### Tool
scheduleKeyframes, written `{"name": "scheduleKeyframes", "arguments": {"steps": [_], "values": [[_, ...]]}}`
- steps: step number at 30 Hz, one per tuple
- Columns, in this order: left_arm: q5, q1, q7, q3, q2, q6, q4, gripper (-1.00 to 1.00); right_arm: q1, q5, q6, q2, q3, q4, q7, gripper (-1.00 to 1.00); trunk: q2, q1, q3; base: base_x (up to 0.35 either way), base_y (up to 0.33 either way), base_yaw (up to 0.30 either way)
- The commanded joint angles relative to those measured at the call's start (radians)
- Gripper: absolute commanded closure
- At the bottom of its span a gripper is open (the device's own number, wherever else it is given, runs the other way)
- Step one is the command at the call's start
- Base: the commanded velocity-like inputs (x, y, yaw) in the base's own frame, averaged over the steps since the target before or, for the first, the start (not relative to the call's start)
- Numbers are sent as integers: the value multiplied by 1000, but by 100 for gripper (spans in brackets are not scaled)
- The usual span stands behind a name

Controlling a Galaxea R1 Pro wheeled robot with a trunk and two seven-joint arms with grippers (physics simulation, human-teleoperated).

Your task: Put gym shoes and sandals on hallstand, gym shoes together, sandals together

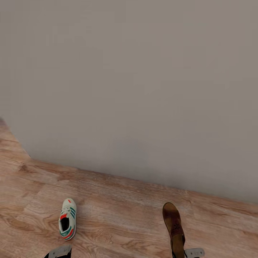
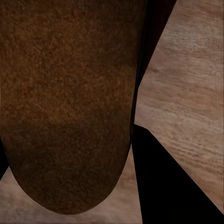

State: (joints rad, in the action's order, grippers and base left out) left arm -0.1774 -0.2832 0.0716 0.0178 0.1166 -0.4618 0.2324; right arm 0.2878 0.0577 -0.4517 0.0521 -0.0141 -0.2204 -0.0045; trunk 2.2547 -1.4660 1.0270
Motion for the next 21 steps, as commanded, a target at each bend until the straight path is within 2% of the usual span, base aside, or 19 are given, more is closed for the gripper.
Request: {"name": "scheduleKeyframes", "arguments": {"steps": [1, 21], "values": [[-3, -1, 2, 2, 0, -3, -1, -100, 0, 2, -2, 0, -1, 1, 0, 100, 0, 0, 0, 0, -1, 185], [-5, -1, 7, -1, 2, -3, -1, -100, 0, 2, -2, 0, -1, 1, 0, 100, 0, 0, -25, 0, 0, 185]]}}
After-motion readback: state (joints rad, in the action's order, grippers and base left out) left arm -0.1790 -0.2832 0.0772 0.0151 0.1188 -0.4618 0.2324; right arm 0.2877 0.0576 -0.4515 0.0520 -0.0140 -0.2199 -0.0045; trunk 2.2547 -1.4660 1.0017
